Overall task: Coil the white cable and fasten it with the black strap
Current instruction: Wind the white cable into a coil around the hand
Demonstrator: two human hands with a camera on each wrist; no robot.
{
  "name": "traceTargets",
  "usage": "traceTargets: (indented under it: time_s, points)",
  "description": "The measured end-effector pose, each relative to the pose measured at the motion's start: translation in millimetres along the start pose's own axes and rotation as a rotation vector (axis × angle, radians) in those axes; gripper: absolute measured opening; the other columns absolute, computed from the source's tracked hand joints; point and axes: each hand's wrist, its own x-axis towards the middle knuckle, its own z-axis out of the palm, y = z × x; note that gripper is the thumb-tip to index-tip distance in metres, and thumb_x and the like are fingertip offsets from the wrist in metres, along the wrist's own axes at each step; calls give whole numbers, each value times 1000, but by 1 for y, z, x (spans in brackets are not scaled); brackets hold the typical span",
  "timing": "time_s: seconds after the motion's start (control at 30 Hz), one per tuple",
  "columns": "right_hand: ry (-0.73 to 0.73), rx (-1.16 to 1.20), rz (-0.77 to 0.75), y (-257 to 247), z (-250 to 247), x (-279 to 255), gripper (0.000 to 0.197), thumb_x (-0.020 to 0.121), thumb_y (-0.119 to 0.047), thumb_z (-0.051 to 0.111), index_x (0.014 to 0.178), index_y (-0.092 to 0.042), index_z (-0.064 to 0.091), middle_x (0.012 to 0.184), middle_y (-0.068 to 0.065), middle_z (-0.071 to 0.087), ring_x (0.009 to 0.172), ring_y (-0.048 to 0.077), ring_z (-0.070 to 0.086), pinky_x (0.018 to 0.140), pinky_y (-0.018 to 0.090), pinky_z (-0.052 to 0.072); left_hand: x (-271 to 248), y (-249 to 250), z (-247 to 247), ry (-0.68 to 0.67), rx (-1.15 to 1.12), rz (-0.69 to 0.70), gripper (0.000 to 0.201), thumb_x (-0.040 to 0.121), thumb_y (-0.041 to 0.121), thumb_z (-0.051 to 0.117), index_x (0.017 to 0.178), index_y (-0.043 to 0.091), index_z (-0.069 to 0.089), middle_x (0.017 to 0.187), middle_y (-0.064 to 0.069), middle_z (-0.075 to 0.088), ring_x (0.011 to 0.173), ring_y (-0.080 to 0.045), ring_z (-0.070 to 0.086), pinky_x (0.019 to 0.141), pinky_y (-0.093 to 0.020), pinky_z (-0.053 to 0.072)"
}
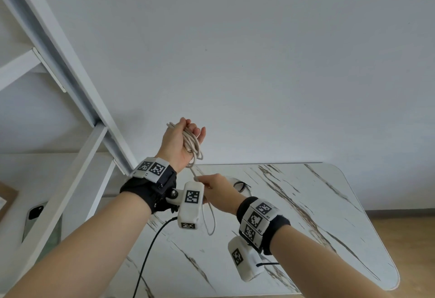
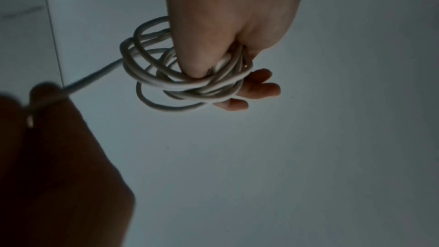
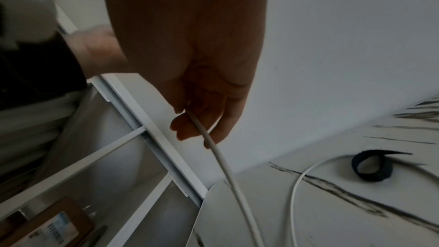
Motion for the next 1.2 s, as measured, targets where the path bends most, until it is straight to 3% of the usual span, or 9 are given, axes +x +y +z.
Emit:
traceTargets:
  time_s: [0.07,0.2,0.33,0.53,0.63,0.77,0.9,1.0,1.2]
  points:
    - [-33,-15,26,0,-2,-5,30,95,-10,38,115,-2,59,81,8,63,67,18,61,80,32,54,5,0,-8,10,97,36,33,100,22,42,71,8,48,48,-1,51,44,-12,54,73,-35,58]
    - [-63,-67,30,2,-10,-10,33,97,-13,40,126,-9,55,80,4,59,62,17,54,71,32,54,9,-3,-20,-8,266,68,32,100,20,41,72,8,48,51,-2,53,51,-15,56,79,-38,56]
    - [-26,-106,-7,0,-21,-9,27,97,-19,45,117,-15,63,74,3,58,63,17,54,67,32,51,6,-11,-25,-61,473,71,29,101,17,40,74,7,47,49,-3,58,50,-14,60,76,-38,57]
    - [30,-228,-81,2,-34,-4,25,96,-17,46,105,-9,68,78,4,58,57,3,43,55,10,34,4,-23,-34,-128,777,50,26,100,19,40,80,5,48,55,-5,64,55,-22,68,79,-41,56]
    - [17,-259,-88,1,-36,-4,27,95,-8,43,108,-4,66,83,4,57,63,9,45,55,4,35,4,-28,-34,-156,937,72,24,100,21,40,83,5,48,56,-4,65,56,-19,68,75,-35,57]
    - [49,-226,-88,0,-39,-2,18,92,-10,52,98,-4,67,90,15,68,78,19,55,66,19,40,3,-30,-34,-145,1076,55,29,100,23,40,82,3,52,71,-7,65,64,-18,67,69,-30,58]
    - [57,-229,-87,-1,-46,-1,15,89,-10,56,95,-5,69,66,-7,58,61,7,50,60,10,36,5,-29,-40,-146,1167,7,30,99,25,42,84,2,53,80,-10,68,71,-27,69,73,-37,59]
    - [43,-246,-105,-6,-52,0,21,88,-4,53,99,-8,70,67,-7,60,57,1,46,55,8,35,6,-26,-41,-116,1192,29,27,100,25,41,83,5,51,77,-9,68,53,-16,69,57,-27,57]
    - [80,-194,-168,-13,-65,6,17,89,-5,55,98,-8,69,93,5,73,65,-5,54,60,3,39,5,-20,-43,-141,1270,12,31,100,29,39,88,3,49,56,-2,69,44,-19,65,44,-24,49]
